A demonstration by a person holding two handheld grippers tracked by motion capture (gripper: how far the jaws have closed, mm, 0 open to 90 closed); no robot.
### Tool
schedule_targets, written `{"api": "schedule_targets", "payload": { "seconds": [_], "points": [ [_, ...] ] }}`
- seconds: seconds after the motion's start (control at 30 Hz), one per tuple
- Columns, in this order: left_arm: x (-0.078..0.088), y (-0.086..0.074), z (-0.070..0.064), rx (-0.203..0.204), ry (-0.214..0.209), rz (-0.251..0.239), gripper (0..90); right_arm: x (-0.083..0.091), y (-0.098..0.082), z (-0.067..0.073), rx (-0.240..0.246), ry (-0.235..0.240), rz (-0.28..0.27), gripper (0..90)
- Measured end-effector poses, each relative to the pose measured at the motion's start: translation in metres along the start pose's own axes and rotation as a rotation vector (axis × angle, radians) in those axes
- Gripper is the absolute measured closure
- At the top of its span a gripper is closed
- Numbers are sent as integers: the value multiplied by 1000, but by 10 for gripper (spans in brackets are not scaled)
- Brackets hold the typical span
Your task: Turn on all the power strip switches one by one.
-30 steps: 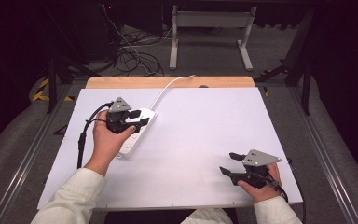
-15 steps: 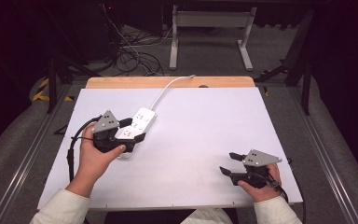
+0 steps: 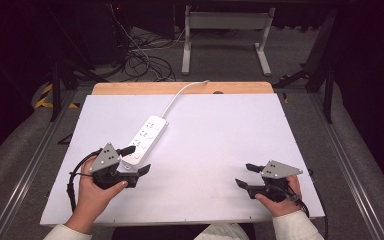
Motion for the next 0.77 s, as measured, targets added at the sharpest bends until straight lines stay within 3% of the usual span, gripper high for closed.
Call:
{"api": "schedule_targets", "payload": {
  "seconds": [0.2,0.37,0.43,0.57,0.6,0.77],
  "points": [
    [4,-27,-4,40,-3,-9,219,0,0,0,-1,3,-3,354],
    [3,-52,-8,141,-52,-1,226,3,3,1,-26,28,-40,340],
    [2,-60,-8,123,-38,28,230,4,3,1,-33,34,-44,335],
    [-2,-69,-7,22,6,84,238,3,3,2,-30,41,-44,326],
    [-3,-69,-9,14,6,84,240,3,3,2,-28,42,-45,324],
    [-5,-66,-13,53,-14,54,241,3,3,2,-29,41,-45,319]
  ]
}}
Point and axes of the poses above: each handheld gripper's, and its own axes: x roughly backward along the jaws, y roughly out of its top, z roughly to its left, the point moved 8 cm from there along -x, roughly forward along the jaws, and after that the axes turned 1 degree about -y, right-handed, at the moved point
